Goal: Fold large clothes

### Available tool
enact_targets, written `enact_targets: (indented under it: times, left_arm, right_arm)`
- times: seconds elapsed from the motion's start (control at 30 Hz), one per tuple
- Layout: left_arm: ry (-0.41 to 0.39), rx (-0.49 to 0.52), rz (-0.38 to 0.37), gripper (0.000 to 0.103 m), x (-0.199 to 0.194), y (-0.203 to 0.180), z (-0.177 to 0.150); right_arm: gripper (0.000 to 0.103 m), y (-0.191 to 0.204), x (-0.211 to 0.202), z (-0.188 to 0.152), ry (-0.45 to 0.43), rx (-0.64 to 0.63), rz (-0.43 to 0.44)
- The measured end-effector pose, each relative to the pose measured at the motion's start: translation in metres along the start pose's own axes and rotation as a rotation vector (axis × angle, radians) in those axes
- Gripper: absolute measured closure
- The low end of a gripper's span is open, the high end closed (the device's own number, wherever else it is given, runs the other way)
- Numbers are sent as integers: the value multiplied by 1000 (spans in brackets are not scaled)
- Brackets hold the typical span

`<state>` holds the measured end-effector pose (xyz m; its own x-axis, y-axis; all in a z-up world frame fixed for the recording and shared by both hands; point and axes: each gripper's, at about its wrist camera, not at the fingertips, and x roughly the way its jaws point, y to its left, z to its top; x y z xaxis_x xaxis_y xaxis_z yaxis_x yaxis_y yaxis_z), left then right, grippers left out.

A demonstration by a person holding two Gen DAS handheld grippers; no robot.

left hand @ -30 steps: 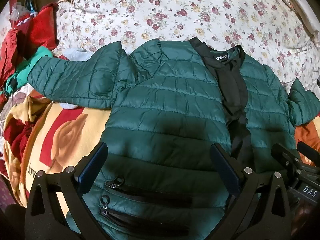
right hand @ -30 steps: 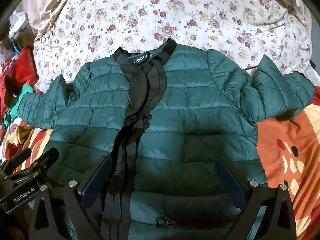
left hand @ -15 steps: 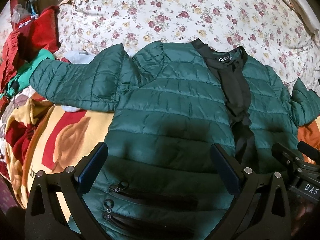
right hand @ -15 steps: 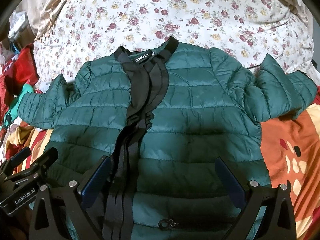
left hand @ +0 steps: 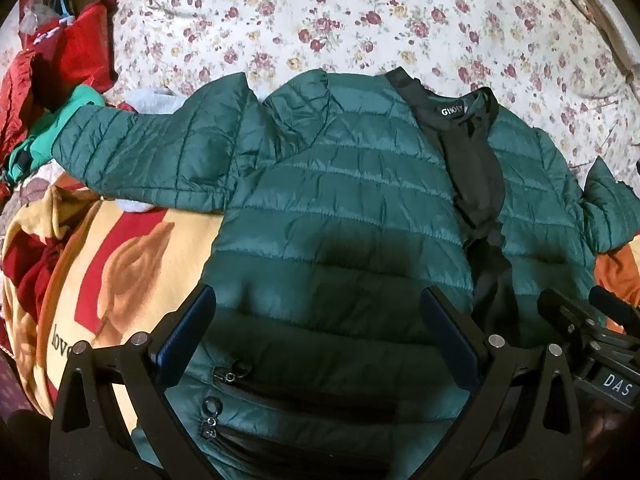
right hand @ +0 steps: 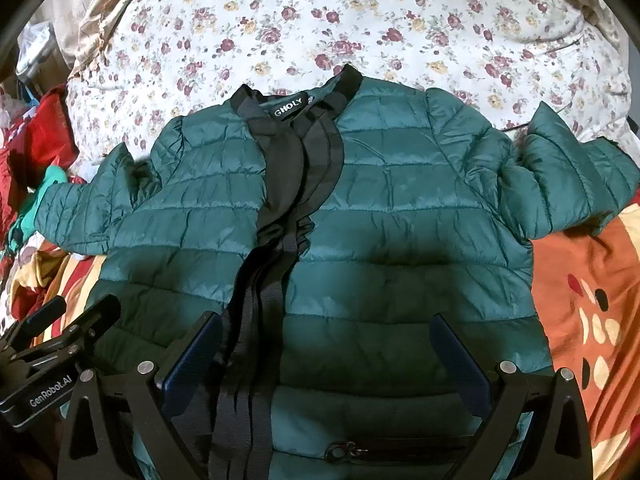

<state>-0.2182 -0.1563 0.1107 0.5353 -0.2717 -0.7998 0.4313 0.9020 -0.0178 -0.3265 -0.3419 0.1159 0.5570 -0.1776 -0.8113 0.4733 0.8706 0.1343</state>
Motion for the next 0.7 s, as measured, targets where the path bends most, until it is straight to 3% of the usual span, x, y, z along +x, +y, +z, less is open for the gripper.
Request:
enact_targets:
  times: [0.7]
  left_arm:
    - [-5,12,21,4,2,0,2]
  right_arm:
    - [0,-2,8,5,28,39,19]
